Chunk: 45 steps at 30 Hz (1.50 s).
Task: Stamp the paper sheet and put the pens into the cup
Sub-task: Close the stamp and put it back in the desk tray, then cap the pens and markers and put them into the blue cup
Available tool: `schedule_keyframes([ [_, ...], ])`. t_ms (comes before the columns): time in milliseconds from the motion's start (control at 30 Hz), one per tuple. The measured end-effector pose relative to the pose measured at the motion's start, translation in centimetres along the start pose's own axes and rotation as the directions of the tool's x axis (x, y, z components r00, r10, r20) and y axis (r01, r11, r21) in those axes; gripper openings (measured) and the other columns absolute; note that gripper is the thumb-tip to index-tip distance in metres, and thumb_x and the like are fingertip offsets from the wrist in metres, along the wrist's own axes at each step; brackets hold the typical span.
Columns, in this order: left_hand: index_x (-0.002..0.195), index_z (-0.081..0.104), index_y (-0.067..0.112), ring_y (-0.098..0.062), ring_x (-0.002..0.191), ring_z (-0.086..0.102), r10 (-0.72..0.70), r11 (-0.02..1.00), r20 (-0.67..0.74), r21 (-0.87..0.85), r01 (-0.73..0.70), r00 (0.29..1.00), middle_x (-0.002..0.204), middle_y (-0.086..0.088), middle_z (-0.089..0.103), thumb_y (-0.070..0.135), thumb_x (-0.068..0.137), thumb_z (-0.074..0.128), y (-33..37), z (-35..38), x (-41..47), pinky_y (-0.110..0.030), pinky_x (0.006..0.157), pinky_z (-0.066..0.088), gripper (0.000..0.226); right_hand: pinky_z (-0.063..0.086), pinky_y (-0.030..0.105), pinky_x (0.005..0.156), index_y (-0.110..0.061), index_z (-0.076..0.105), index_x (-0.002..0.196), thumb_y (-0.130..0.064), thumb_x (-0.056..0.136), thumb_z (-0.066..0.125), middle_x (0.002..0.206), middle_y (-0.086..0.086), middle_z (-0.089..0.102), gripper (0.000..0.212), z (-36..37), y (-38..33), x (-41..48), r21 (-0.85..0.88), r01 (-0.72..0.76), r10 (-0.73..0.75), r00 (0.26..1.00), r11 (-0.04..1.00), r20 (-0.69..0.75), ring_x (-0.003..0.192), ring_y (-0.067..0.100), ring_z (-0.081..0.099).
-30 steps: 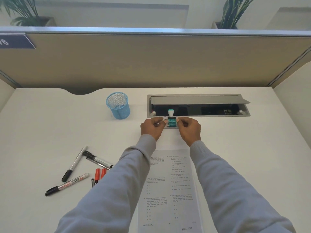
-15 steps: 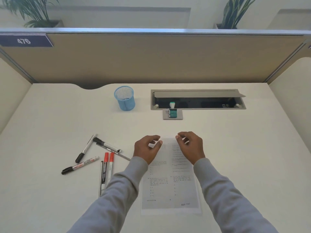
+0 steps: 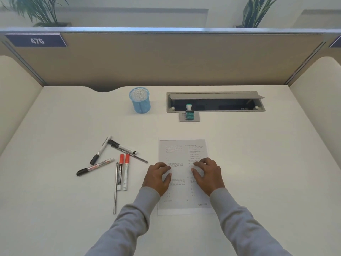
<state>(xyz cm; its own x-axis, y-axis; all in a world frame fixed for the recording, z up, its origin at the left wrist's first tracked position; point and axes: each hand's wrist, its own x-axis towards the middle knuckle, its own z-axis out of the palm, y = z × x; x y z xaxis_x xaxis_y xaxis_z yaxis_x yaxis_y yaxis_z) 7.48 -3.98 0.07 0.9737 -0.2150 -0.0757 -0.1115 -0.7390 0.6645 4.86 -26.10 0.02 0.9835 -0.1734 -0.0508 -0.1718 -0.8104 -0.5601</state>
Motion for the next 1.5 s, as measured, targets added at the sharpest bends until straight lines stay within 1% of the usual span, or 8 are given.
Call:
schedule_keyframes([
  [167,0.111,0.075,0.007,-0.033,0.102,0.059,0.033,0.999,-0.011,0.014,-0.032,0.999,0.118,-0.008,0.066,0.012,0.084,0.074,-0.6,0.5,-0.4,-0.029,0.094,0.043,0.027,0.043,0.04,0.091,-0.017,0.075,0.113,-0.029,0.091,0.072,0.115,0.004,0.063,0.026,0.5,0.1,-0.7,-0.033,-0.024,0.026,0.998,0.999,0.056,0.108,0.028,0.058],
  [400,0.106,0.076,0.005,-0.036,0.098,0.059,0.057,0.998,-0.052,-0.01,-0.058,0.997,0.115,-0.012,0.067,0.008,0.082,0.075,-0.5,0.7,-0.8,-0.036,0.092,0.048,0.024,0.045,0.04,0.094,-0.018,0.074,0.116,-0.031,0.092,0.07,0.115,0.003,0.061,0.028,-0.3,-0.5,-0.6,-0.043,-0.035,0.04,0.994,0.998,0.105,0.11,0.028,0.058],
  [600,0.107,0.076,0.009,-0.032,0.102,0.059,0.035,0.998,-0.083,-0.045,-0.039,0.996,0.12,-0.009,0.066,0.012,0.085,0.073,-0.1,0.2,-1.1,-0.027,0.093,0.039,0.023,0.051,0.039,0.094,-0.011,0.074,0.113,-0.034,0.092,0.071,0.111,0.003,0.061,0.031,-0.9,-1.6,-0.2,0.02,-0.029,0.027,0.993,0.999,0.117,0.104,0.025,0.063],
  [900,0.097,0.078,0.009,-0.033,0.098,0.06,0.081,0.996,-0.265,0.0,-0.084,0.961,0.104,-0.008,0.071,0.01,0.078,0.08,-1.3,-3.3,-1.0,-0.03,0.088,0.043,0.02,0.051,0.037,0.096,-0.011,0.072,0.116,-0.042,0.094,0.067,0.113,0.003,0.062,0.038,1.3,-6.0,0.0,0.067,0.087,-0.097,0.982,0.994,0.163,0.108,0.022,0.059],
  [1033,0.087,0.079,0.01,-0.034,0.095,0.06,-0.019,1.0,-0.351,-0.003,0.019,0.936,0.096,-0.009,0.07,0.007,0.077,0.079,-3.4,-5.9,-0.9,-0.028,0.095,0.039,0.011,0.048,0.038,0.097,-0.011,0.071,0.119,-0.047,0.096,0.063,0.115,0.003,0.061,0.043,2.7,-8.4,0.1,0.073,0.159,-0.172,0.956,0.985,0.237,0.11,0.023,0.057],
  [1233,0.1,0.078,0.007,-0.039,0.103,0.059,-0.379,0.923,-0.378,-0.096,0.372,0.845,0.107,-0.017,0.065,0.012,0.079,0.076,-7.0,-8.6,-1.5,-0.036,0.092,0.045,0.022,0.046,0.033,0.096,-0.012,0.065,0.127,-0.046,0.096,0.062,0.119,0.005,0.062,0.045,5.1,-13.2,0.7,0.112,0.213,-0.237,0.922,0.971,0.305,0.113,0.024,0.058],
  [1333,0.101,0.076,0.009,-0.038,0.098,0.062,-0.481,0.874,-0.352,-0.123,0.47,0.803,0.104,-0.016,0.064,0.016,0.079,0.076,-8.0,-9.4,-1.9,-0.04,0.09,0.049,0.023,0.049,0.036,0.095,-0.013,0.062,0.13,-0.047,0.096,0.061,0.12,0.005,0.062,0.049,6.4,-15.7,1.3,0.128,0.169,-0.204,0.917,0.977,0.342,0.108,0.025,0.061],
  [1500,0.101,0.075,0.015,-0.03,0.092,0.064,-0.538,0.842,-0.291,-0.132,0.524,0.791,0.097,-0.01,0.066,0.026,0.08,0.077,-8.6,-10.1,-2.0,-0.033,0.085,0.049,0.024,0.045,0.033,0.089,-0.009,0.059,0.124,-0.046,0.095,0.063,0.114,0.01,0.066,0.047,8.4,-19.0,2.5,0.148,0.042,-0.097,0.915,0.988,0.392,0.11,0.028,0.06],
])
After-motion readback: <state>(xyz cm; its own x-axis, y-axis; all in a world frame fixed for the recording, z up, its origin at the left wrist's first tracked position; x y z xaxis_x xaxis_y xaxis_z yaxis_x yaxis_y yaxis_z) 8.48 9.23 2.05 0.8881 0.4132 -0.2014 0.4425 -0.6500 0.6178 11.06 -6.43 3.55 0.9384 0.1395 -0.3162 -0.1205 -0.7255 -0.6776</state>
